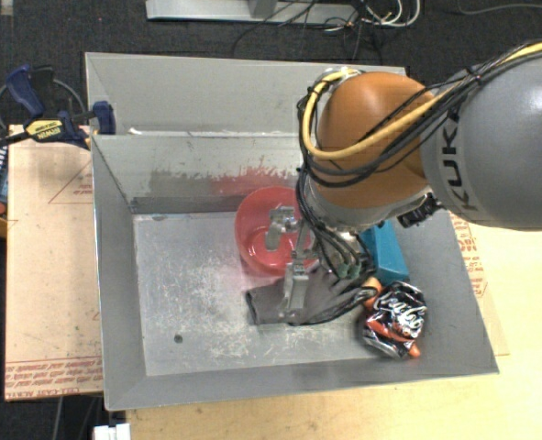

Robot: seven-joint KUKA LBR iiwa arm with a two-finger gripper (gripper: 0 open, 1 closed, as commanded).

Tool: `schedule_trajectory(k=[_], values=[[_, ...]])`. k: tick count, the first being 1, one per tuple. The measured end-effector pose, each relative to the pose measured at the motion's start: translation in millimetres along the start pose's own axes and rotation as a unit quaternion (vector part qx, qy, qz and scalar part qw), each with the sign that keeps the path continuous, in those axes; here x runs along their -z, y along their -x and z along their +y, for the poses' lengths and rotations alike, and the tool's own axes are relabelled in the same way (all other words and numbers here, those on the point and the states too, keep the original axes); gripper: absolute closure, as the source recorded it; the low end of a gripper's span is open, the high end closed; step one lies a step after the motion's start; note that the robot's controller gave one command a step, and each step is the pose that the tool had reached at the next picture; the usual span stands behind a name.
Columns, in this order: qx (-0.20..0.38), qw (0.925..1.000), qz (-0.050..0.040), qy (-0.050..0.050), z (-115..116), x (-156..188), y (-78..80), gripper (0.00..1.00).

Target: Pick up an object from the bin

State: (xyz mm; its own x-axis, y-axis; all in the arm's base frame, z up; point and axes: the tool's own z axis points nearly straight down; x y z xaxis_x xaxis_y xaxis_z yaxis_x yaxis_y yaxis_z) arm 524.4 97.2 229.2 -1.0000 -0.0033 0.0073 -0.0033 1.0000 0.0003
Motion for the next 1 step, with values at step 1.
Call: schedule_trajectory(k=[1], values=[[-0.002,1.0000,-0.0039,0.000,-0.8,4.2,1.5,0.00]])
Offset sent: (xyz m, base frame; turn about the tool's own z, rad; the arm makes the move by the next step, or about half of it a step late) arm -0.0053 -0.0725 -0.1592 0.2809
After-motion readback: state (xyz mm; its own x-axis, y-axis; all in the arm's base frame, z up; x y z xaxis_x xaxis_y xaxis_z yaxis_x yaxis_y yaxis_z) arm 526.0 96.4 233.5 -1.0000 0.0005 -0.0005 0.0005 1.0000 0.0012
